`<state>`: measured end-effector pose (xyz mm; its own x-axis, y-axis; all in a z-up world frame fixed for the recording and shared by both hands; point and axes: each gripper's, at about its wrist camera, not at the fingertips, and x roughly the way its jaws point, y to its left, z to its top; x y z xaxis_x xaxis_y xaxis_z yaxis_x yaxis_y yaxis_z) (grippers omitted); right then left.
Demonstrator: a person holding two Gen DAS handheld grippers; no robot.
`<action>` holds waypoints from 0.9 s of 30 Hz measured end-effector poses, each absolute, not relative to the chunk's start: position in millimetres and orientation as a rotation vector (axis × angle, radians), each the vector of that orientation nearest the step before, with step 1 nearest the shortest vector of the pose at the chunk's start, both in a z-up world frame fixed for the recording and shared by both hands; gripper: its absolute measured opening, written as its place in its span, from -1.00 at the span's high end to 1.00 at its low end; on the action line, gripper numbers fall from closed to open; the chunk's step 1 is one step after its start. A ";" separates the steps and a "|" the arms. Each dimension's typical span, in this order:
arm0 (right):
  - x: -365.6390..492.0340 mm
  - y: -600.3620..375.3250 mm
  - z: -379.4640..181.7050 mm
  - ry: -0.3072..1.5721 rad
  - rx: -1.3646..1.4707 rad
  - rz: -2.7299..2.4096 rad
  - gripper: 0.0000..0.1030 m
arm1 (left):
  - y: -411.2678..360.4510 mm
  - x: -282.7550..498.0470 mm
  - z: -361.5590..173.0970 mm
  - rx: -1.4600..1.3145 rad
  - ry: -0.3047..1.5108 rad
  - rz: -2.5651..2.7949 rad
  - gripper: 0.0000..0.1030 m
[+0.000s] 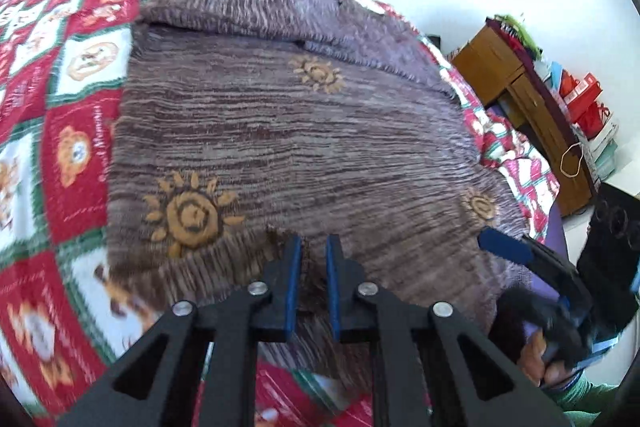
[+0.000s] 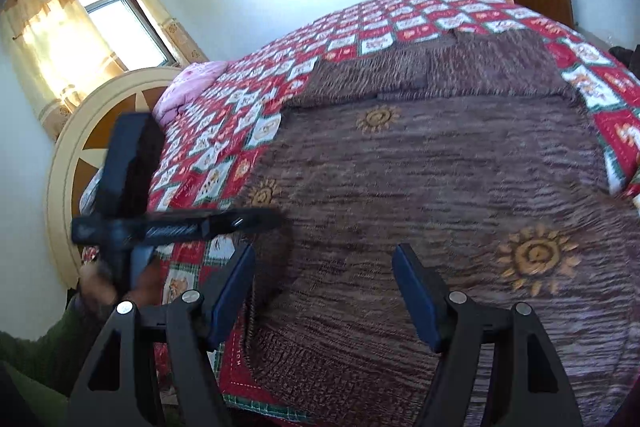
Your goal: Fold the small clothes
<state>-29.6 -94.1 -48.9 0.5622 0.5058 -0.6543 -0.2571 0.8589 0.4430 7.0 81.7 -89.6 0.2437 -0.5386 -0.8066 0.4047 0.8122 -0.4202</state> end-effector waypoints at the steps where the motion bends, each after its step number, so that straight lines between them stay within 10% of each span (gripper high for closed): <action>1: -27.2 -90.0 -51.9 0.879 0.312 0.465 -0.39 | 83.6 10.0 -91.4 -0.136 1.169 -0.640 0.74; 4: -22.2 -79.0 -56.6 0.900 0.303 0.496 -0.39 | 98.3 15.5 -86.4 -0.164 1.195 -0.647 0.61; 9: -5.0 -47.7 -70.1 0.950 0.250 0.567 -0.39 | 130.3 12.2 -62.4 -0.121 1.087 -0.608 -0.25; 13: 7.2 -25.8 -87.2 0.994 0.172 0.556 -0.38 | 133.5 5.1 -48.4 -0.003 1.014 -0.625 -0.31; 15: 8.7 -22.0 -91.2 0.987 0.147 0.549 0.22 | 129.3 -0.5 -43.6 0.112 0.979 -0.651 -0.60; 16: 9.6 -22.0 -92.1 0.988 0.149 0.553 0.82 | 126.8 -1.9 -42.4 0.155 0.964 -0.666 -0.65; 27: 9.9 -39.9 -53.7 0.894 0.186 0.661 0.91 | 61.3 -34.7 -52.2 0.736 0.749 -1.070 -0.83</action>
<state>9.9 -39.9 -53.7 0.4447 0.6043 -0.6611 -0.4550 0.7882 0.4143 -34.7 61.3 -52.2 0.2954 -0.4840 -0.8237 0.9395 0.3036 0.1585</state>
